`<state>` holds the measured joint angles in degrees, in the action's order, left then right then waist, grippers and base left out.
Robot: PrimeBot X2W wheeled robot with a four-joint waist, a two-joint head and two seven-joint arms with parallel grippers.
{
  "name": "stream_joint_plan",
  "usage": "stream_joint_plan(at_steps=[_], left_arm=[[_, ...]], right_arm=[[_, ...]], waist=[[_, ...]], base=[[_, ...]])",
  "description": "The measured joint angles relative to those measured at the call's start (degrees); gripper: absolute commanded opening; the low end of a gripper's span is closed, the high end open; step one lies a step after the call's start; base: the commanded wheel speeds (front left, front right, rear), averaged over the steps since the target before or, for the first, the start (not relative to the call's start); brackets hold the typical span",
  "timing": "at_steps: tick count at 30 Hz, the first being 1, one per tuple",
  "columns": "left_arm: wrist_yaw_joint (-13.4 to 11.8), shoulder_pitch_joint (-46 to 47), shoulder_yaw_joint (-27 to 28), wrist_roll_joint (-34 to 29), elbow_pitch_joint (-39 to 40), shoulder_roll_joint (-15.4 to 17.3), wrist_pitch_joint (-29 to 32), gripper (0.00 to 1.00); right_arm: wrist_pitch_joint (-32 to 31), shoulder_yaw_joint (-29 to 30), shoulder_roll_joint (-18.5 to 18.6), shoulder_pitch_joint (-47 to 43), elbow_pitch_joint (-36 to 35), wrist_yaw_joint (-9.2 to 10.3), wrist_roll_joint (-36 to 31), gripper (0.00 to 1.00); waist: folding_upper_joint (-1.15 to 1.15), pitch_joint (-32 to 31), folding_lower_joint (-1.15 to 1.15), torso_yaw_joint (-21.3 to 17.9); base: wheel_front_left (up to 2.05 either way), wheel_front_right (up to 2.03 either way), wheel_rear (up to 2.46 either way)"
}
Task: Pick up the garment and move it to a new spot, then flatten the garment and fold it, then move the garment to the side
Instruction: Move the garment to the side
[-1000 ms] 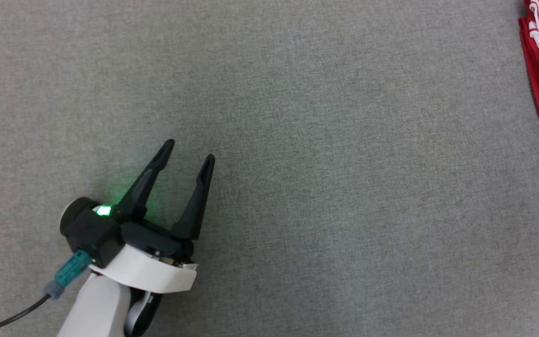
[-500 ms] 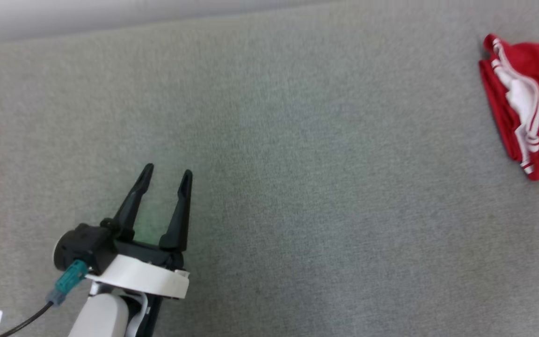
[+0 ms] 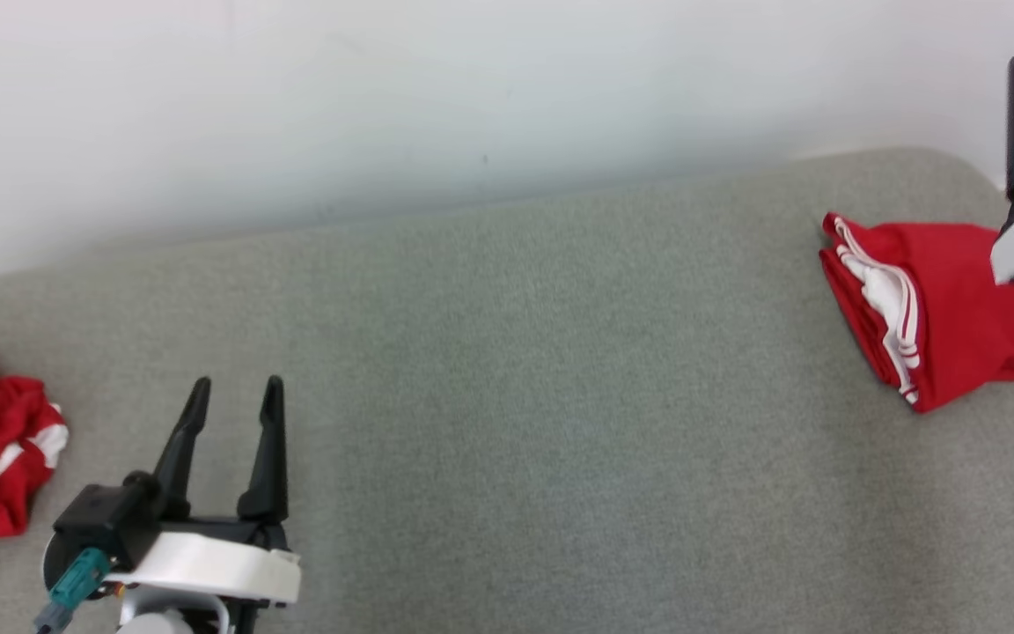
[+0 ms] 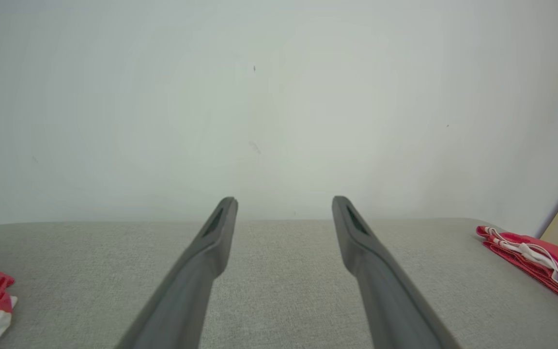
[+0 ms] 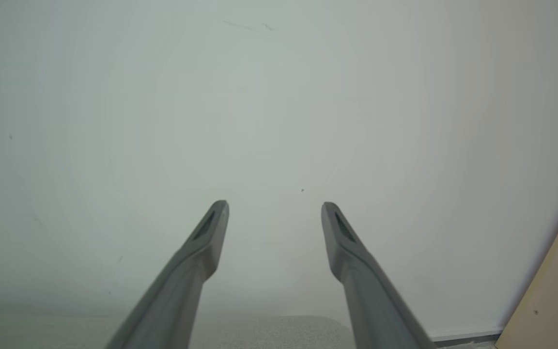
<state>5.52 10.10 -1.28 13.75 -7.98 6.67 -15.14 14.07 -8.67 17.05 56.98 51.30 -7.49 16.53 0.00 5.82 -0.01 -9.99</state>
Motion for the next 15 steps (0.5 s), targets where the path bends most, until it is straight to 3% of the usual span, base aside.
stream_joint_plan(at_steps=[9, 15], left_arm=[[-0.77, -4.39, 2.23, -0.58, 0.21, -1.24, 0.00, 1.00], [-0.67, -6.56, 2.88, -1.10, 0.41, -2.05, 0.00, 1.00]], right_arm=[[-2.37, 0.98, 1.55, -19.76, -19.48, 0.00, 5.36, 1.00], [-3.61, 4.86, -2.80, -34.59, -31.38, 0.00, 5.21, 1.00]], waist=[[0.00, -6.29, -0.01, 1.24], [0.00, -7.43, -0.01, 2.18]], base=[[0.00, 0.00, 0.00], [0.00, 0.00, 0.00]])
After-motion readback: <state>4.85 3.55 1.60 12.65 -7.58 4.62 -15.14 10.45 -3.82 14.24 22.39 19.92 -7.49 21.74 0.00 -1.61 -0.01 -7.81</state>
